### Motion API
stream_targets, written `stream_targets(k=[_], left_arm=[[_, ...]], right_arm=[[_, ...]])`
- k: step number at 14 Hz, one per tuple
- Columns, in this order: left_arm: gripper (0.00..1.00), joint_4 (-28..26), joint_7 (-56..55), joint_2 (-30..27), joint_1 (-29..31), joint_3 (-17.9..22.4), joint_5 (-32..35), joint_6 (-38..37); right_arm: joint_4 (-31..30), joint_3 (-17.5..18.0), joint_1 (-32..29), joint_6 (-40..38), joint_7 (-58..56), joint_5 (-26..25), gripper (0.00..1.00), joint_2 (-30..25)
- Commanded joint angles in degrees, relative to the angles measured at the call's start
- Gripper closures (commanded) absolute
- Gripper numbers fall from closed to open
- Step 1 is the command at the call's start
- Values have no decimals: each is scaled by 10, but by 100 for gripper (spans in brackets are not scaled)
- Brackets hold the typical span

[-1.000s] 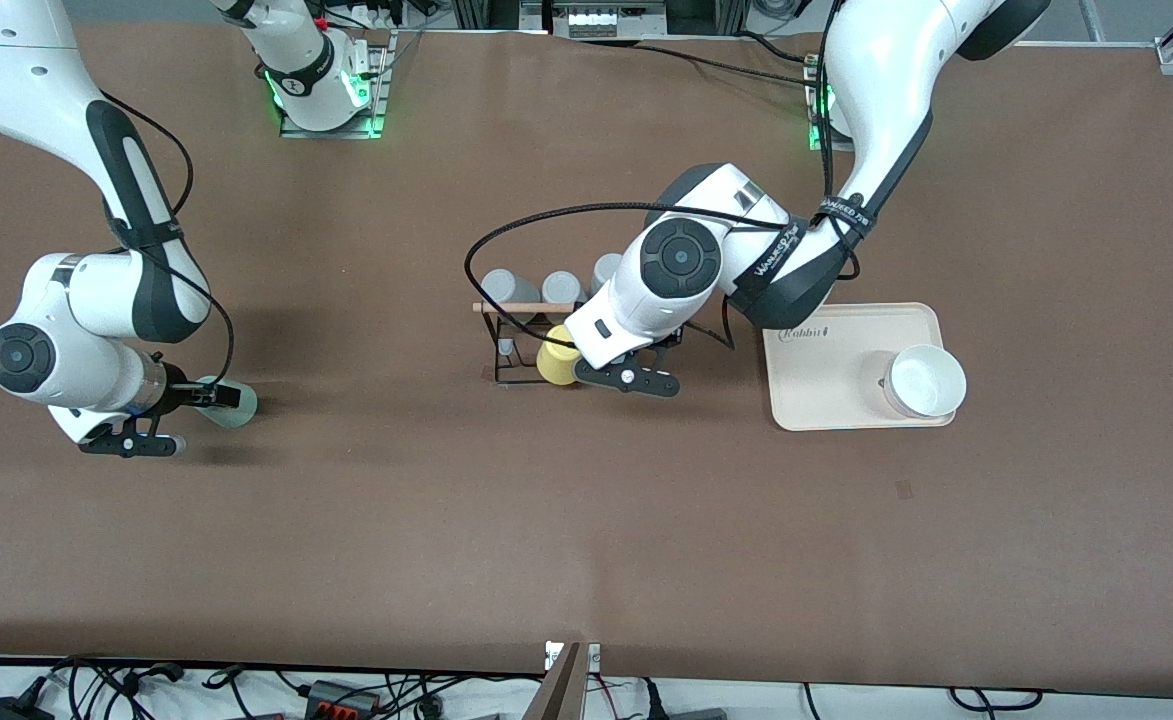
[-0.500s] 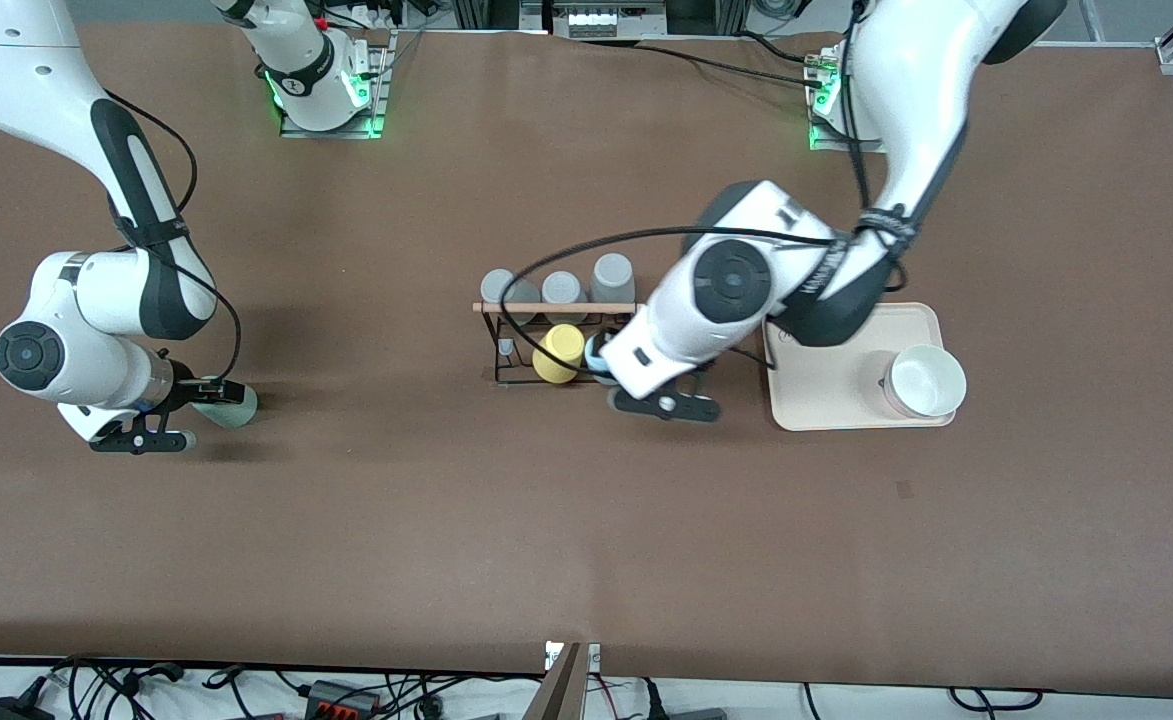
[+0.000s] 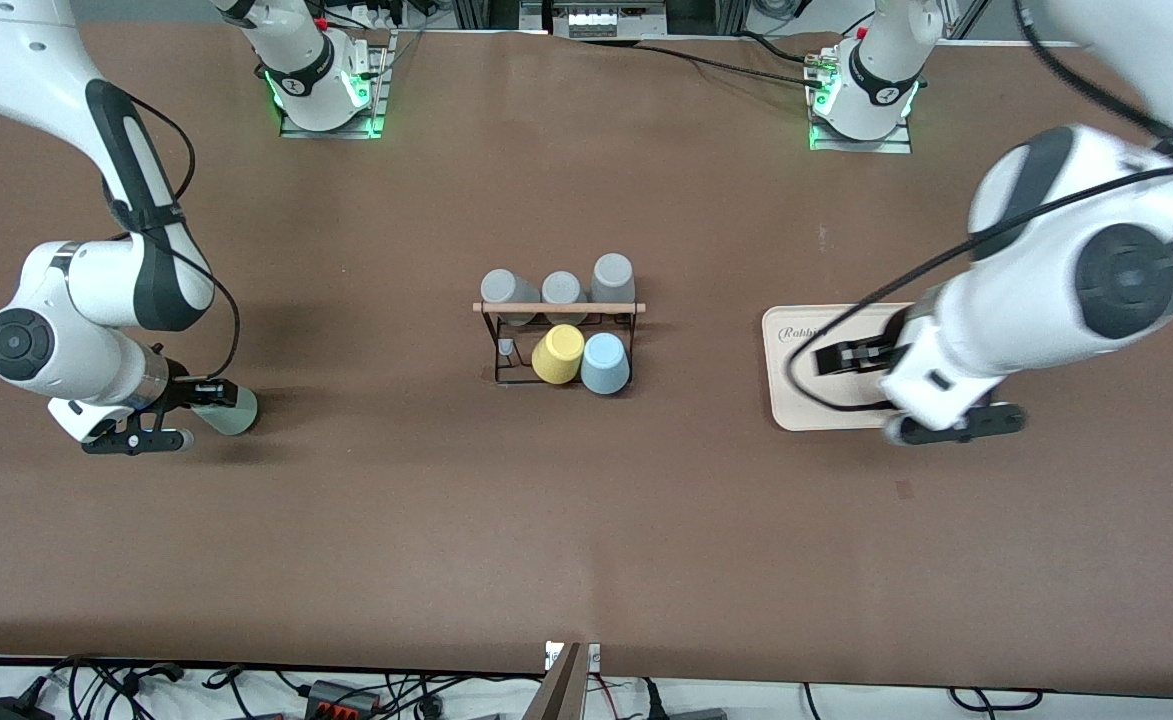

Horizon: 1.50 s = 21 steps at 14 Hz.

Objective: Hang scattered cups on rack with three cups
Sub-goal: 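Open and withdraw the left gripper while the right gripper lifts the teal cup, then carry the teal cup to the rack and hang it on a peg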

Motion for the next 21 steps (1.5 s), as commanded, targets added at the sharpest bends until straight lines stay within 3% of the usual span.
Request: stream_targets(k=[1, 3, 5, 9, 12, 14, 16, 21], left_arm=[[0, -56, 16, -74, 9, -6, 7, -27], [0, -147, 21, -126, 10, -7, 5, 21], [0, -245, 41, -179, 31, -11, -11, 92], [0, -338, 55, -242, 47, -11, -40, 142], [0, -315, 71, -252, 48, -11, -43, 117], [0, -256, 72, -247, 49, -8, -45, 60], [0, -231, 72, -235, 47, -7, -39, 53], [0, -201, 75, -224, 45, -10, -37, 46]], right_arm=[[73, 46, 6, -93, 2, 15, 67, -14], [121, 65, 14, -148, 29, 59, 67, -13], [156, 66, 40, -178, 76, 69, 67, -12], [180, 66, 118, -189, 199, 69, 67, -6], [225, 66, 187, -189, 312, 69, 67, 25], [252, 65, 228, -188, 368, 67, 67, 49], [279, 65, 256, -188, 413, 66, 67, 68], [289, 64, 290, -198, 443, 63, 67, 75]])
